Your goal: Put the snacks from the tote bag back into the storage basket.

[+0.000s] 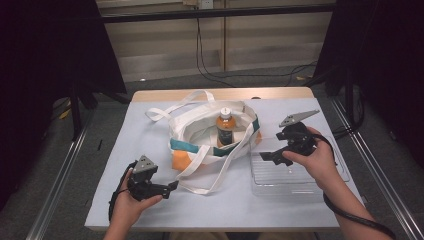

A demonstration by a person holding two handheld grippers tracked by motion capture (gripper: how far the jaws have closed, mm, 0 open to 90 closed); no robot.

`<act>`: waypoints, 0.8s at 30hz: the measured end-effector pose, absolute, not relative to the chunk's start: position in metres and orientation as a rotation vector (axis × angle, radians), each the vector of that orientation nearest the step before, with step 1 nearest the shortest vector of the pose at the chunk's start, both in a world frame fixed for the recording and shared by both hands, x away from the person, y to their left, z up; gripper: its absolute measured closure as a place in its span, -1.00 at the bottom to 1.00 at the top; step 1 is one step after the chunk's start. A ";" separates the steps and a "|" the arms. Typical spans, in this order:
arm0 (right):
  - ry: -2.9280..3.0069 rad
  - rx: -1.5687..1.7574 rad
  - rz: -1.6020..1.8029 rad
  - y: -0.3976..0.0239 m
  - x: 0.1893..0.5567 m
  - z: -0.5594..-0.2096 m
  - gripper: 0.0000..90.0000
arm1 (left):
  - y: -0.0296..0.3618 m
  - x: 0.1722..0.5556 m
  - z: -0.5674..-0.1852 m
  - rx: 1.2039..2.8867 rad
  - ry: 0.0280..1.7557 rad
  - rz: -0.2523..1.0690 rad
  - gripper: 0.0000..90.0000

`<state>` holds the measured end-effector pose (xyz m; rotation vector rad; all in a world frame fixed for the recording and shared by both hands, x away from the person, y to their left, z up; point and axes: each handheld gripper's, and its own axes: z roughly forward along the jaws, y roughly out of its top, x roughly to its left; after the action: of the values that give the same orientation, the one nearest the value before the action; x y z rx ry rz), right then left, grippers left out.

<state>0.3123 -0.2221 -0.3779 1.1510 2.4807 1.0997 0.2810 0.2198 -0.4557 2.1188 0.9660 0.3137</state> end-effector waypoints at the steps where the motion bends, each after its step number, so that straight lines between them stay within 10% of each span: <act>1: 2.480 1.150 1.093 -0.219 0.315 -0.375 -0.92 | 0.219 0.281 -0.456 2.109 0.976 0.316 -0.87; 24: 2.549 1.088 0.997 -0.186 0.345 -0.358 -0.91 | 0.223 0.281 -0.458 2.103 0.992 0.290 -0.87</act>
<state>0.3446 -0.1857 -0.3576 1.0876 2.5492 0.9971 0.2813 0.2229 -0.4578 2.1032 0.9919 0.2903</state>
